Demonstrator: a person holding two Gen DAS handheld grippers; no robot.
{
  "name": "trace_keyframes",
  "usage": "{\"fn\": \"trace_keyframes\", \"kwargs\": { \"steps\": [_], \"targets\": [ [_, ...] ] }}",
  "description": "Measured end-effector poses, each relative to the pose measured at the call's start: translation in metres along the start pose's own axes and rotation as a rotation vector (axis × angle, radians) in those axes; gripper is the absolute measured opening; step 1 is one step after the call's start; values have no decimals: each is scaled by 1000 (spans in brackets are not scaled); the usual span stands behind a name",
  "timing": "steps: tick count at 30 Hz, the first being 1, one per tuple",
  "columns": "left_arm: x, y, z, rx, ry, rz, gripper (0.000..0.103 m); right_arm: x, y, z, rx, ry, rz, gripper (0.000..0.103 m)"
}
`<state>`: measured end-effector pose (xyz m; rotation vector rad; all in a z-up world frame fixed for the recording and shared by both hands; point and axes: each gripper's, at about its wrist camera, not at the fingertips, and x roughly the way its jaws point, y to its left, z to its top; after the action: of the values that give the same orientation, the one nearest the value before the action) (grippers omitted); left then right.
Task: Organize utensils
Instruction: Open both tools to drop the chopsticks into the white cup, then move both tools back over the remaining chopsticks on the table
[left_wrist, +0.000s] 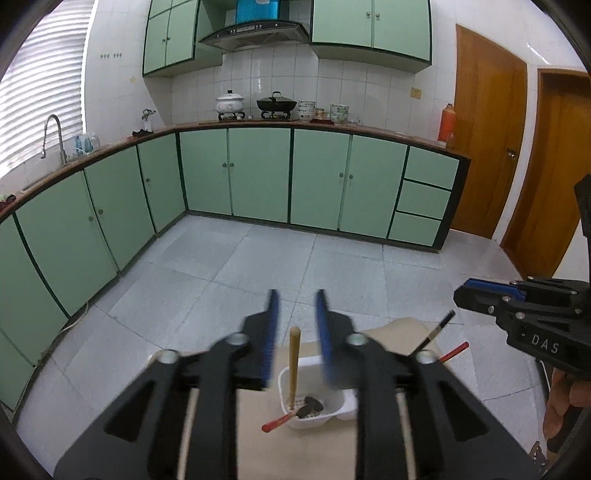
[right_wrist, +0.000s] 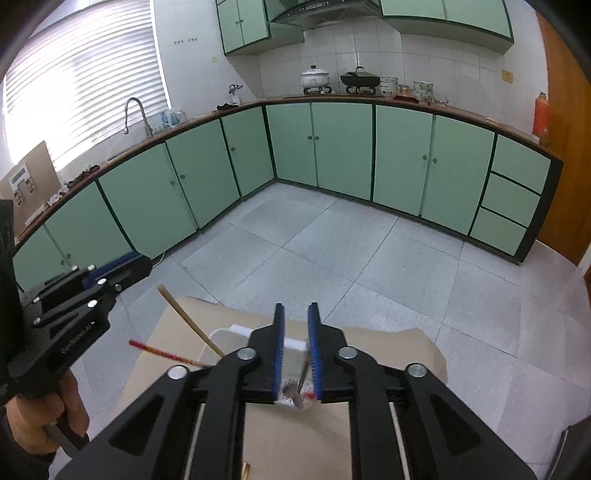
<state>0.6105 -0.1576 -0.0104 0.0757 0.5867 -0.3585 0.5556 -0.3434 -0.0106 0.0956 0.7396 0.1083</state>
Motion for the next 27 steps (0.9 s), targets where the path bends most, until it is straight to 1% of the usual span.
{"fn": "trace_keyframes", "kwargs": {
  "steps": [1,3,6,9,11,13,14,15,17,18,19,21,22,24,27],
  "targets": [
    [-5,1,0,1,-7,5,35,-4,1,-3,-5,0,3,18],
    [-19,1,1,7,-21,3,36,-13,1,-5,-8,-8,10,18],
    [-45,3,-2,9,-37,-2,41,-40,5,-16,-25,-50,21,18],
    [-76,3,-18,32,-52,-5,47,-72,9,-42,-27,-102,45,19],
    [-95,2,-36,50,-60,-13,58,-87,13,-66,-37,-119,53,20],
    [-116,1,-64,80,-64,-34,60,-98,16,-99,-43,-125,55,20],
    [-124,0,-76,90,-60,-36,64,-102,18,-119,-45,-127,53,20],
    [-132,1,-91,90,-52,-41,66,-105,21,-138,-53,-116,57,20],
    [-146,4,-120,81,-42,-36,76,-107,23,-177,-35,-95,58,23],
    [-153,5,-141,78,-35,-30,78,-105,25,-199,-23,-73,63,25],
    [-158,6,-157,81,-27,-24,80,-104,26,-221,-2,-53,70,25],
    [-166,6,-191,85,-7,-17,82,-95,35,-275,12,7,71,25],
    [-169,5,-211,89,6,-14,82,-92,38,-293,13,18,63,25],
    [-175,6,-244,84,23,-5,82,-85,51,-339,-2,56,59,25],
    [-181,7,-291,48,52,-1,82,-79,65,-384,28,78,73,25]
  ]
}}
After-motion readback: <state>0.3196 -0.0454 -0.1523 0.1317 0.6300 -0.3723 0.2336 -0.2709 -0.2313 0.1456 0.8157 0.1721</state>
